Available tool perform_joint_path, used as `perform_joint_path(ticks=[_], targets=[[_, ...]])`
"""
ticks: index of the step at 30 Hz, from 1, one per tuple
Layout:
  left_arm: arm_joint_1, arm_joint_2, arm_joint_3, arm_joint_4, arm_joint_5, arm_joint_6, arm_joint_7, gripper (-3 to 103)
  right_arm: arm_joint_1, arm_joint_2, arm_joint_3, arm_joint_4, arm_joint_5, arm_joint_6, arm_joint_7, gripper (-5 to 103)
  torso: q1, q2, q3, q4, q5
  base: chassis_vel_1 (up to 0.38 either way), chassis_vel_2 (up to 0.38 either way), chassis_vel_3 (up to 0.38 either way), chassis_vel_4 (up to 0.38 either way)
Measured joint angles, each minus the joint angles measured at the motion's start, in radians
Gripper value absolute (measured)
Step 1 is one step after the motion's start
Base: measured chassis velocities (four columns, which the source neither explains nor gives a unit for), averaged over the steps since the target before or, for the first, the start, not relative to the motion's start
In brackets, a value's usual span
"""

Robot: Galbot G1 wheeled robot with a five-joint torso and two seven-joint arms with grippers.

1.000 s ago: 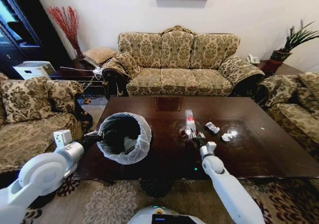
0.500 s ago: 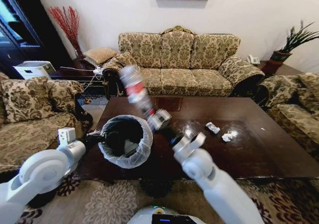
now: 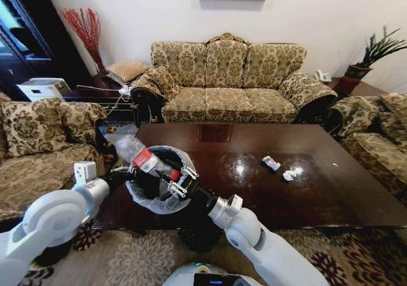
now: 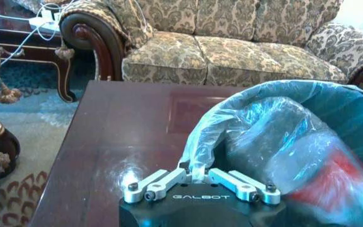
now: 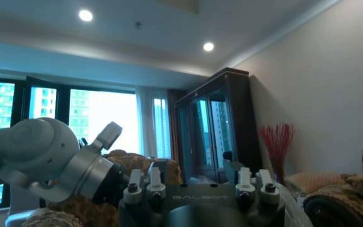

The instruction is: Move to the front of the table and place the trash on the table into the trash bin.

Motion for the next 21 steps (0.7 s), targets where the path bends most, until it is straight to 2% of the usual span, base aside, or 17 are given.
perform_joint_path(ticks=[2, 4, 5, 6, 7, 8, 9, 10, 11, 12, 14, 15, 16, 21], targets=[[-0.001, -0.003, 0.001, 0.004, 0.0, -0.001, 0.002, 0, -0.009, -0.001, 0.014, 0.002, -0.004, 0.017, 0.001, 69, 0.0, 0.0, 0.0, 0.0001, 0.0001, 0.0, 0.0, 0.0, 0.0], [-0.002, -0.004, 0.001, 0.006, 0.001, -0.001, 0.002, 0, -0.013, -0.001, 0.022, 0.007, -0.002, 0.024, 0.003, 69, 0.0, 0.0, 0.0, 0.0, 0.0001, 0.0, 0.0, 0.0, 0.0], [-0.002, -0.008, 0.001, 0.01, 0.002, -0.001, 0.002, 0, -0.024, 0.0, 0.042, 0.019, 0.003, 0.033, 0.019, 75, 0.0, 0.0, 0.0, 0.0, 0.0001, 0.0, 0.0, 0.0, 0.0], [-0.002, -0.008, 0.001, 0.01, 0.002, -0.001, 0.002, 0, -0.024, 0.0, 0.042, 0.019, 0.003, 0.033, 0.019, 75, 0.0, 0.0, 0.0, 0.0, 0.0001, 0.0, 0.0, 0.0, 0.0], [-0.002, -0.017, 0.001, 0.014, 0.005, -0.002, 0.002, 0, -0.051, 0.006, 0.084, 0.034, 0.013, 0.048, 0.055, 85, 0.0, 0.0, 0.0, 0.0, 0.0001, 0.0, 0.0, 0.0, 0.0], [0.0, -0.029, 0.001, 0.015, 0.01, -0.002, 0.003, 0, -0.087, 0.013, 0.14, 0.037, 0.025, 0.068, 0.101, 91, 0.0, 0.0, 0.0, 0.0001, 0.0001, 0.0, 0.0, 0.0, 0.0], [0.001, -0.034, 0.001, 0.015, 0.012, -0.002, 0.003, 0, -0.107, 0.017, 0.174, 0.035, 0.031, 0.071, 0.122, 91, 0.0, 0.0, 0.0, 0.0002, 0.0, 0.0, 0.0, 0.0, 0.0], [0.001, -0.041, 0.001, 0.015, 0.015, -0.003, 0.004, 0, -0.148, 0.026, 0.249, 0.022, 0.044, 0.061, 0.158, 95, 0.0, 0.0, 0.0, 0.0003, 0.0, 0.0, 0.0, 0.0, 0.0], [0.001, -0.041, 0.001, 0.015, 0.015, -0.003, 0.004, 0, -0.148, 0.026, 0.249, 0.022, 0.044, 0.061, 0.158, 95, 0.0, 0.0, 0.0, 0.0003, 0.0, 0.0, 0.0, 0.0, 0.0], [0.002, -0.045, 0.001, 0.015, 0.017, -0.004, 0.004, 0, -0.203, 0.034, 0.351, -0.011, 0.076, 0.022, 0.217, 99, 0.0, 0.0, 0.0, 0.0001, 0.0002, 0.0, 0.0, 0.0, 0.0], [-0.001, -0.048, 0.001, 0.014, 0.017, -0.005, 0.005, 0, -0.252, 0.033, 0.48, -0.083, 0.163, -0.041, 0.293, 100, 0.0, 0.0, 0.0, -0.0003, 0.0002, 0.0, 0.0, 0.0, 0.0], [-0.001, -0.048, 0.001, 0.014, 0.017, -0.005, 0.005, 0, -0.252, 0.033, 0.48, -0.083, 0.163, -0.041, 0.293, 100, 0.0, 0.0, 0.0, -0.0003, 0.0002, 0.0, 0.0, 0.0, 0.0], [-0.002, -0.052, 0.002, 0.014, 0.018, -0.005, 0.005, 0, -0.262, 0.024, 0.549, -0.146, 0.215, -0.062, 0.321, 100, 0.0, 0.0, 0.0, -0.0002, 0.0004, 0.0, 0.0, 0.0, 0.0], [-0.004, -0.063, 0.008, 0.014, 0.022, -0.006, 0.006, 0, -0.235, 0.006, 0.641, -0.328, 0.22, -0.033, 0.329, 100, 0.0, 0.0, 0.0, 0.0, 0.0002, -0.029, -0.024, 0.037, 0.031]])
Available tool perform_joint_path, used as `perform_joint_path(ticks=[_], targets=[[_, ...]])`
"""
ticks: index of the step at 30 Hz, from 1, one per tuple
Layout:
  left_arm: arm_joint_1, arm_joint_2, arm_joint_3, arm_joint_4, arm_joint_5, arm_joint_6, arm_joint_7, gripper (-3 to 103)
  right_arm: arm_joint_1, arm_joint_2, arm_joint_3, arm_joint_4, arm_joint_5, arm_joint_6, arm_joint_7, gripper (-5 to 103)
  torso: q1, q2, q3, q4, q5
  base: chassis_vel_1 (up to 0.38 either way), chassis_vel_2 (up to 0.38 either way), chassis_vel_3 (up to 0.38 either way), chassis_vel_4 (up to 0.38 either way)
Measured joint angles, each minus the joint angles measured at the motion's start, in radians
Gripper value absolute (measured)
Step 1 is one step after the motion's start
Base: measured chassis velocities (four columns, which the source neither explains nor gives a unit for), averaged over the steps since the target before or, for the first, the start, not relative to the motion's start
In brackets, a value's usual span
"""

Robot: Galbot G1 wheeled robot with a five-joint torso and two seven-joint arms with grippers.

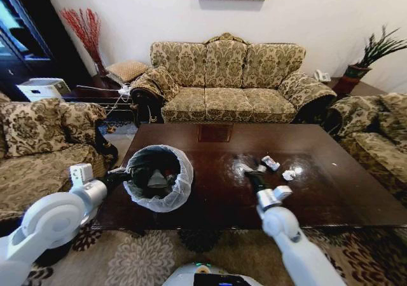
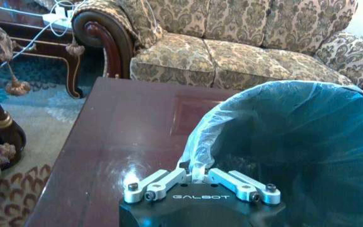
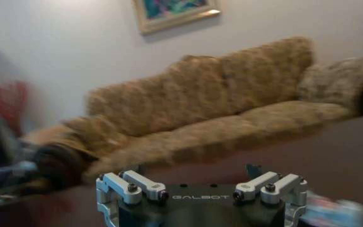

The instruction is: Move to the front of the table and place the trash on the table into the trash bin.

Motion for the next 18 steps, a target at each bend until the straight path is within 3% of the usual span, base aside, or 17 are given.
perform_joint_path(ticks=[7, 18], targets=[[0.007, -0.02, -0.001, -0.003, 0.01, 0.0, 0.004, 0, 0.025, 0.009, 0.001, -0.118, -0.033, 0.044, 0.0, 100, 0.0, 0.0, 0.0, 0.0003, -0.0002, -0.132, -0.13, 0.148, 0.121], [0.011, -0.024, 0.0, -0.01, 0.013, -0.001, 0.009, 0, 0.055, 0.003, -0.027, -0.172, -0.036, 0.06, -0.009, 100, 0.0, 0.0, 0.0, 0.0, -0.0006, -0.265, -0.265, 0.273, 0.278]])
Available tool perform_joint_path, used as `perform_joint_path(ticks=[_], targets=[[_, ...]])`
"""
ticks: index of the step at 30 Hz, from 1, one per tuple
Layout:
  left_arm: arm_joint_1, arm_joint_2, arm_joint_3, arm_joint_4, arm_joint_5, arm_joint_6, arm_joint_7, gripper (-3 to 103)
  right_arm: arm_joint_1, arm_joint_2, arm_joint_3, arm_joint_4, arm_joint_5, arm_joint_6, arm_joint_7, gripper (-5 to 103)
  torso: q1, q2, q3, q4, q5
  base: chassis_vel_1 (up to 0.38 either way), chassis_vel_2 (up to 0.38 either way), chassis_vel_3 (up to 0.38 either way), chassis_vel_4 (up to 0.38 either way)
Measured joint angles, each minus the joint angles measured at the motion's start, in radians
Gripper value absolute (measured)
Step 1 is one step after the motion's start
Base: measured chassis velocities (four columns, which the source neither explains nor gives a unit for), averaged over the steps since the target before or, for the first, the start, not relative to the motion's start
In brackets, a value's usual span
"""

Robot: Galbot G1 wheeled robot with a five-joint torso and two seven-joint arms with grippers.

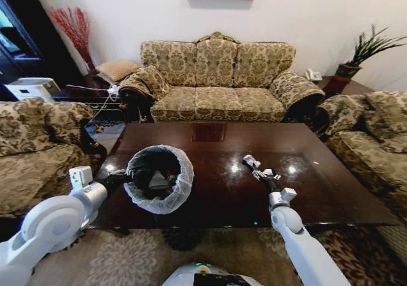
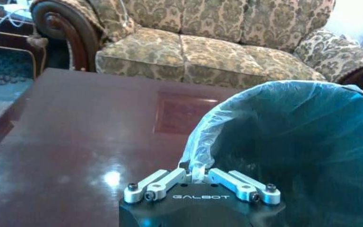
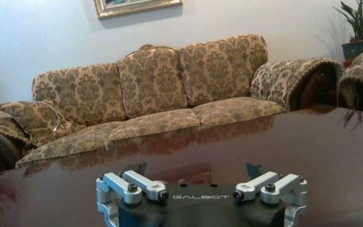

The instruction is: Move to the front of the table and place the trash on the table into the trash bin.

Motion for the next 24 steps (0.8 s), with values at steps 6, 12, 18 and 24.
perform_joint_path(ticks=[6, 12, 18, 24], targets=[[-0.001, -0.001, 0.005, 0.001, 0.0, 0.0, 0.001, 0, 0.008, 0.002, -0.016, -0.006, -0.017, 0.043, -0.016, 100, 0.0, 0.0, 0.0, -0.0002, 0.0005, -0.303, -0.32, 0.317, 0.322], [-0.001, -0.006, 0.011, 0.004, 0.018, -0.001, 0.011, 0, 0.013, -0.001, -0.039, -0.01, -0.04, 0.057, -0.033, 100, 0.0, 0.0, 0.0, -0.0006, 0.0012, -0.172, -0.189, 0.152, 0.15], [0.0, -0.008, 0.016, 0.007, 0.026, -0.001, 0.014, 0, 0.031, 0.013, -0.064, -0.02, -0.069, 0.051, -0.039, 100, 0.0, 0.0, 0.0, 0.0, -0.0012, 0.013, -0.007, -0.008, -0.002], [-0.003, -0.002, 0.021, 0.01, 0.027, -0.002, 0.016, 0, 0.118, 0.059, -0.122, -0.07, -0.132, -0.017, -0.064, 100, 0.0, 0.0, 0.0, 0.0002, 0.0006, 0.06, 0.037, -0.014, -0.005]])
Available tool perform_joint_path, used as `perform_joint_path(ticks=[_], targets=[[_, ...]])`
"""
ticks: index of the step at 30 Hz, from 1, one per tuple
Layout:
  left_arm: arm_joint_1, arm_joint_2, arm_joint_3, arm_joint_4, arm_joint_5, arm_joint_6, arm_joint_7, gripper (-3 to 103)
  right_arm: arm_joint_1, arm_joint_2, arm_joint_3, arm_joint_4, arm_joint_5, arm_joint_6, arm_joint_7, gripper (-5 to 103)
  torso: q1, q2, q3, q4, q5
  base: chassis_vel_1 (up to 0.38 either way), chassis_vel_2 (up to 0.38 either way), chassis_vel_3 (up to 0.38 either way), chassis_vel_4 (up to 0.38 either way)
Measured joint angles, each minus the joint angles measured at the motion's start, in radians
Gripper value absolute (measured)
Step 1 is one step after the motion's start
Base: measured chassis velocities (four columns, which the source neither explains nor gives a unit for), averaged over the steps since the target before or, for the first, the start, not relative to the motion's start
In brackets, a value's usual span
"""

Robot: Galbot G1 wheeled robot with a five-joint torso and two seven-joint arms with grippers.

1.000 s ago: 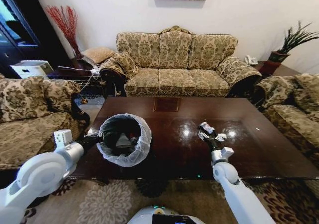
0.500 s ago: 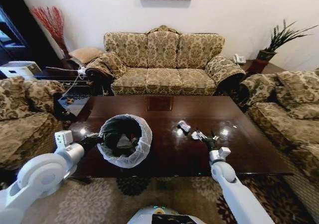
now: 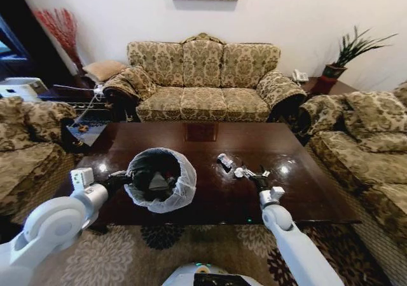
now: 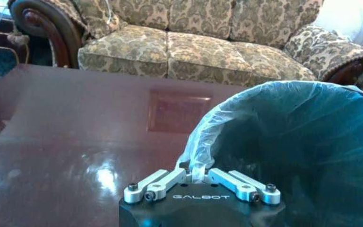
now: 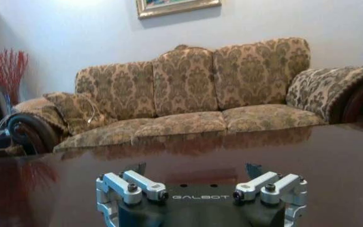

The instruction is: Move to the front of the table and place the trash on the table into the trash bin.

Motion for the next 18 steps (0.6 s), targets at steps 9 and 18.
perform_joint_path(ticks=[9, 18], targets=[[0.0, -0.003, 0.003, 0.0, 0.0, -0.001, 0.002, 0, 0.134, 0.093, -0.049, -0.174, -0.101, -0.105, -0.019, 100, 0.0, 0.0, 0.0, 0.0002, -0.0006, -0.011, -0.003, 0.0, -0.003], [0.001, -0.001, 0.003, 0.001, 0.0, -0.005, 0.003, 0, 0.22, 0.122, -0.069, -0.288, -0.126, -0.135, -0.059, 94, 0.0, 0.0, 0.0, -0.0001, -0.0004, 0.0, 0.0, 0.0, 0.0]])
